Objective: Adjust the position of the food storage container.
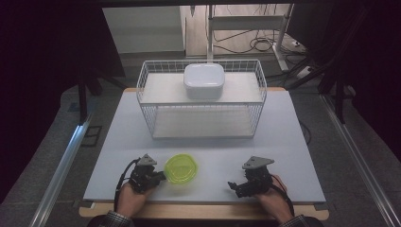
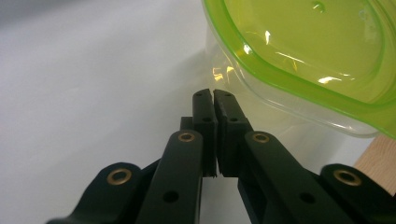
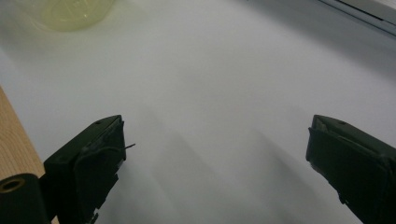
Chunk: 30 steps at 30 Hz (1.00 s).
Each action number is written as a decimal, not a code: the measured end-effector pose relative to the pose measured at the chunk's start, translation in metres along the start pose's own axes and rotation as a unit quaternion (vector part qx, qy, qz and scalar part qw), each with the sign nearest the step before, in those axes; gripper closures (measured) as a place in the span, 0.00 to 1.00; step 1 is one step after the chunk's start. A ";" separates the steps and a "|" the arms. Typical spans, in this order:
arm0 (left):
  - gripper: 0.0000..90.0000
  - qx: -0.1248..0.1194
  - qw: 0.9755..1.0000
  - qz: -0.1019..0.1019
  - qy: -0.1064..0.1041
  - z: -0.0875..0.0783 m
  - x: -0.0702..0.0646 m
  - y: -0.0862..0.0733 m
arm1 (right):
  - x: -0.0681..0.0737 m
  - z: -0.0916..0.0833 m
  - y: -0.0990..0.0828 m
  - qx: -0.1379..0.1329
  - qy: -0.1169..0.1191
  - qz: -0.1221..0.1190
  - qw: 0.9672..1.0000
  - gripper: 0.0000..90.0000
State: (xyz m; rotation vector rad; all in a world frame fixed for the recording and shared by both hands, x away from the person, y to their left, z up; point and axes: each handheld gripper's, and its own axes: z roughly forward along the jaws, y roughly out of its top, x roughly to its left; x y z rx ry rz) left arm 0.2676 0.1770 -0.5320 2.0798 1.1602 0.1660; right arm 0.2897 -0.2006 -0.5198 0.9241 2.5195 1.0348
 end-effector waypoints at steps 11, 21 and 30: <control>0.97 0.003 1.000 0.020 -0.009 0.021 -0.014 0.018 | 0.000 0.000 0.000 0.001 -0.001 -0.001 1.000 0.05; 0.97 0.006 0.999 0.040 -0.024 0.036 -0.029 0.027 | 0.000 0.000 0.000 0.002 -0.002 -0.001 1.000 0.05; 0.90 -0.004 0.999 0.045 -0.020 0.030 -0.030 0.027 | -0.001 -0.001 0.000 0.001 -0.002 0.001 1.000 0.05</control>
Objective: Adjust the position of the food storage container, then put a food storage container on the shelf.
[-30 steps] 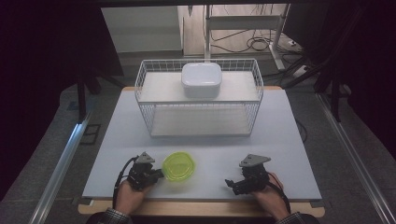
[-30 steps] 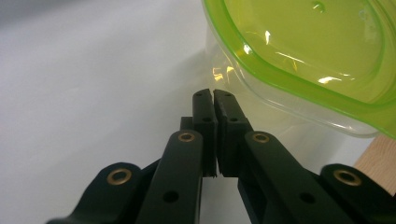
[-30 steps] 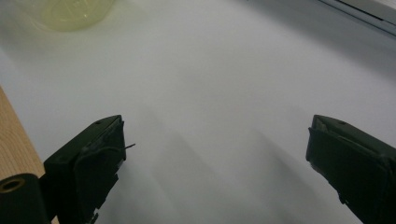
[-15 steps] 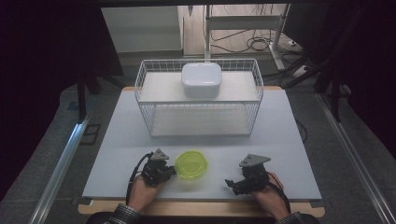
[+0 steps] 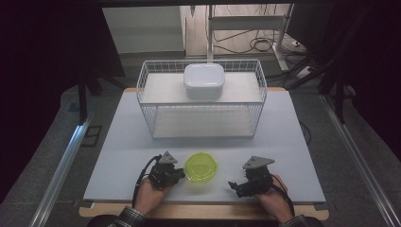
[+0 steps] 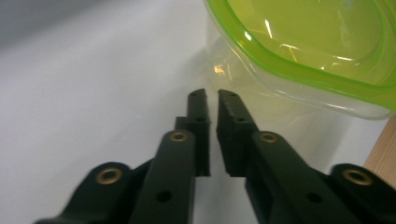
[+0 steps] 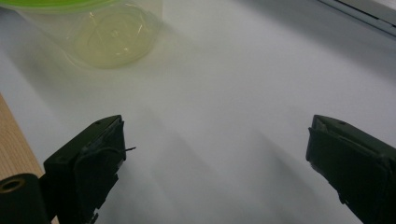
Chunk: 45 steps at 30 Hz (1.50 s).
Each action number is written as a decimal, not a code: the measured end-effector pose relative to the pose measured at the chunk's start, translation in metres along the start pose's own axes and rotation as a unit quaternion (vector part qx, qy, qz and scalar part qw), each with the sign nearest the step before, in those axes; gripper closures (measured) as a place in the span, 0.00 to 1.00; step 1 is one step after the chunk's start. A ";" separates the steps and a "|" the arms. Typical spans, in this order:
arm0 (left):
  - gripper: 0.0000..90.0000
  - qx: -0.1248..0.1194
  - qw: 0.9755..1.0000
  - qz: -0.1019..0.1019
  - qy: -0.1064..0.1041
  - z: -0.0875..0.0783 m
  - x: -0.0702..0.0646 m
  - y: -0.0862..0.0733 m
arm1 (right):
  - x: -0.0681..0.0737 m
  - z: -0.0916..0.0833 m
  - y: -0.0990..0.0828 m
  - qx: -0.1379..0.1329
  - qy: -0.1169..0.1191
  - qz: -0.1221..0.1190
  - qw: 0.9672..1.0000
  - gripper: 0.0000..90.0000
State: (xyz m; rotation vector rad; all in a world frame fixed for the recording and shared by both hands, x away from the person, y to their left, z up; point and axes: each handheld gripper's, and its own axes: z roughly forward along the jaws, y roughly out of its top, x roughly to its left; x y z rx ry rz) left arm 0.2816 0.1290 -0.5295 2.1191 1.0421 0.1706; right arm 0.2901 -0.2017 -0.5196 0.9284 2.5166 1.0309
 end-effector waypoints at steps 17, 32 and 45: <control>0.20 -0.062 0.996 0.047 0.041 -0.037 -0.001 -0.019 | -0.001 -0.003 0.001 -0.008 -0.003 -0.002 1.000 0.05; 0.05 -0.071 0.995 0.043 0.054 -0.052 0.003 -0.043 | -0.002 -0.005 0.002 -0.025 -0.007 0.013 1.000 0.03; 0.04 -0.054 0.995 0.056 0.056 -0.043 0.004 -0.045 | 0.002 -0.009 0.011 -0.034 0.023 0.043 0.998 0.01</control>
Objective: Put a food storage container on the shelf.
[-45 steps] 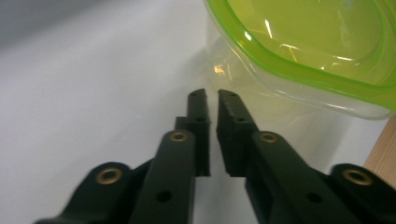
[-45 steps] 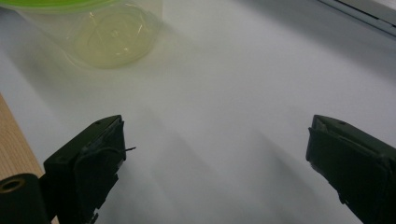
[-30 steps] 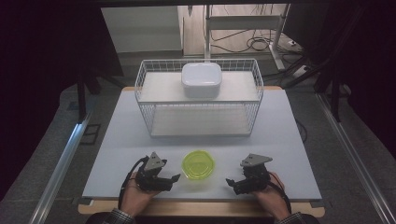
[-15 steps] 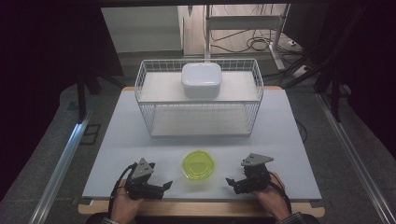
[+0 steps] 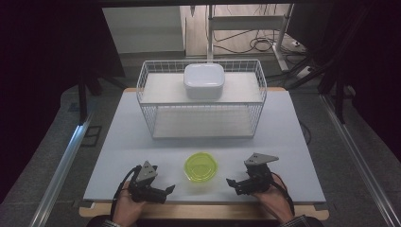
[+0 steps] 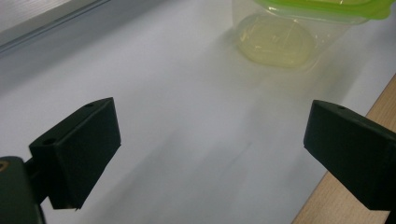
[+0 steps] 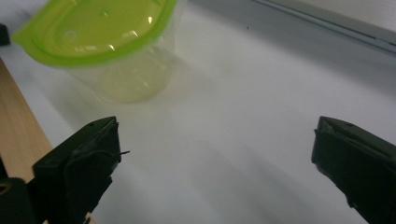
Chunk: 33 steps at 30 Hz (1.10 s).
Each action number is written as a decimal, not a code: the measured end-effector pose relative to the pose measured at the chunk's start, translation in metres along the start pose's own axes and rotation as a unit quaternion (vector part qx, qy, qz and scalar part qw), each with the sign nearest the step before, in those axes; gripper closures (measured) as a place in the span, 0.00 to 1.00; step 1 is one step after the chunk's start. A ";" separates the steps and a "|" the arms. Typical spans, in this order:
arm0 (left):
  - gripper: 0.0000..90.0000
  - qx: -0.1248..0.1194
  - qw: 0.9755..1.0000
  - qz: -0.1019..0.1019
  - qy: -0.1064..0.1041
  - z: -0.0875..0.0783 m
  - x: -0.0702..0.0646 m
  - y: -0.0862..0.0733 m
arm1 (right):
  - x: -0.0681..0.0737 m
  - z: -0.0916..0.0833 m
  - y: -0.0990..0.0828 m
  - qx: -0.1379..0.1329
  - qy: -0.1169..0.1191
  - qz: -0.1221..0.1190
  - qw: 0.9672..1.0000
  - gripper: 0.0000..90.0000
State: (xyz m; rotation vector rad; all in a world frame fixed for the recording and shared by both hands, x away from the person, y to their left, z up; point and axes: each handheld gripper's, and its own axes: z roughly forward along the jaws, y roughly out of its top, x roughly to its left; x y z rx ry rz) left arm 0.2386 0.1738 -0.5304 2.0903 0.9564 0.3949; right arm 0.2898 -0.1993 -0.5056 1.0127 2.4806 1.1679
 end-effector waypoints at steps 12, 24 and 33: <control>0.04 0.000 1.000 0.012 0.005 0.001 -0.001 0.000 | 0.002 0.002 0.027 -0.001 0.051 0.065 0.997 0.26; 0.04 0.005 1.000 0.022 0.010 0.002 -0.002 0.000 | -0.006 0.032 0.060 0.010 0.112 0.135 0.984 0.55; 0.04 0.011 0.999 0.027 0.012 0.002 -0.002 0.000 | -0.015 0.054 0.062 0.034 0.140 0.181 0.973 0.68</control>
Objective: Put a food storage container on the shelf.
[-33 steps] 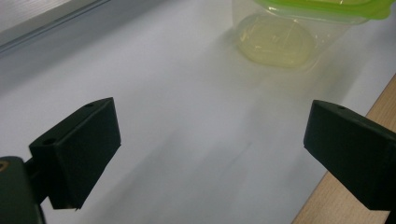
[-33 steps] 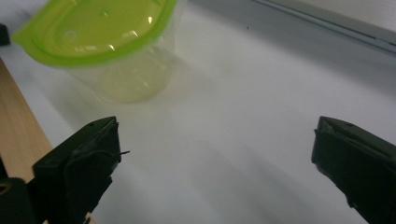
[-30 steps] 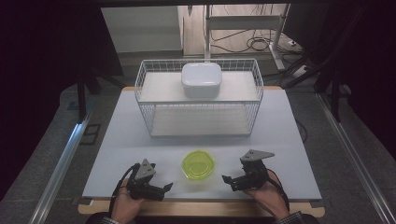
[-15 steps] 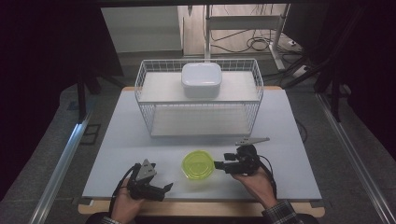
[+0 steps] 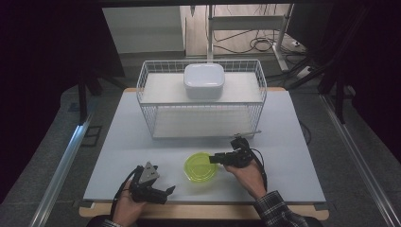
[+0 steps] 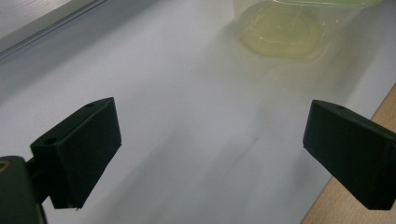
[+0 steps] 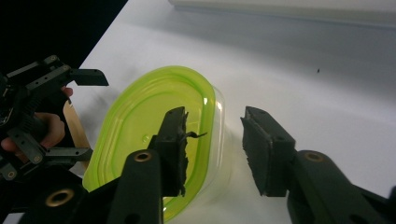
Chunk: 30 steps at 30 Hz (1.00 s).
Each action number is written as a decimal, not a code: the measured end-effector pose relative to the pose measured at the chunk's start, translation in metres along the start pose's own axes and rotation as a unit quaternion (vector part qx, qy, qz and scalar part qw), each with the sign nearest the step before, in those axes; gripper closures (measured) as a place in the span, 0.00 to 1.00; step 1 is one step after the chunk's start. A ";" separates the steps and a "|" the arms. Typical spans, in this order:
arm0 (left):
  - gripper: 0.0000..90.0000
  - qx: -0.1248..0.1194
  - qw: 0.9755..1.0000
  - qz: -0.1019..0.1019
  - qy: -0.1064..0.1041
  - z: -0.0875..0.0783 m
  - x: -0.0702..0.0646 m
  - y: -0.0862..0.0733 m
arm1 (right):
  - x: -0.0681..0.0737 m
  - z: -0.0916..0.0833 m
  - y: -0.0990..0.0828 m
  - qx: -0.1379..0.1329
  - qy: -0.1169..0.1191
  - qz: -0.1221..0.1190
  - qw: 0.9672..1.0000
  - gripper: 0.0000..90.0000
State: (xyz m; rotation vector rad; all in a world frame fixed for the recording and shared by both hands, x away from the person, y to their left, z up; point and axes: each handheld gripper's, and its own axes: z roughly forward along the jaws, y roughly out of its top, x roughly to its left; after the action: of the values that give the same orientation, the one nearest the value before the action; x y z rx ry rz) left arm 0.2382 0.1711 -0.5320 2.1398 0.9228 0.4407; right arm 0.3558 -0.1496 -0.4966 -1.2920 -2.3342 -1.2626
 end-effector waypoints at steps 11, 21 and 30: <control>0.05 0.004 1.000 0.006 -0.001 0.002 -0.002 0.000 | -0.004 0.000 0.001 0.019 0.041 0.032 0.998 0.89; 0.05 0.003 1.000 0.006 -0.001 0.001 -0.002 0.000 | -0.001 -0.009 0.005 0.007 0.055 0.035 0.998 0.91; 0.04 -0.012 1.000 -0.015 0.001 -0.002 0.002 0.001 | 0.004 -0.028 0.012 -0.024 0.069 0.035 0.997 0.91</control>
State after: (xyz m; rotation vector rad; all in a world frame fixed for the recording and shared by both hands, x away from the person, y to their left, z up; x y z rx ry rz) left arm 0.2390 0.1731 -0.5305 2.1021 0.9444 0.4380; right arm 0.3562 -0.1652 -0.4702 -1.2456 -2.1585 -1.3490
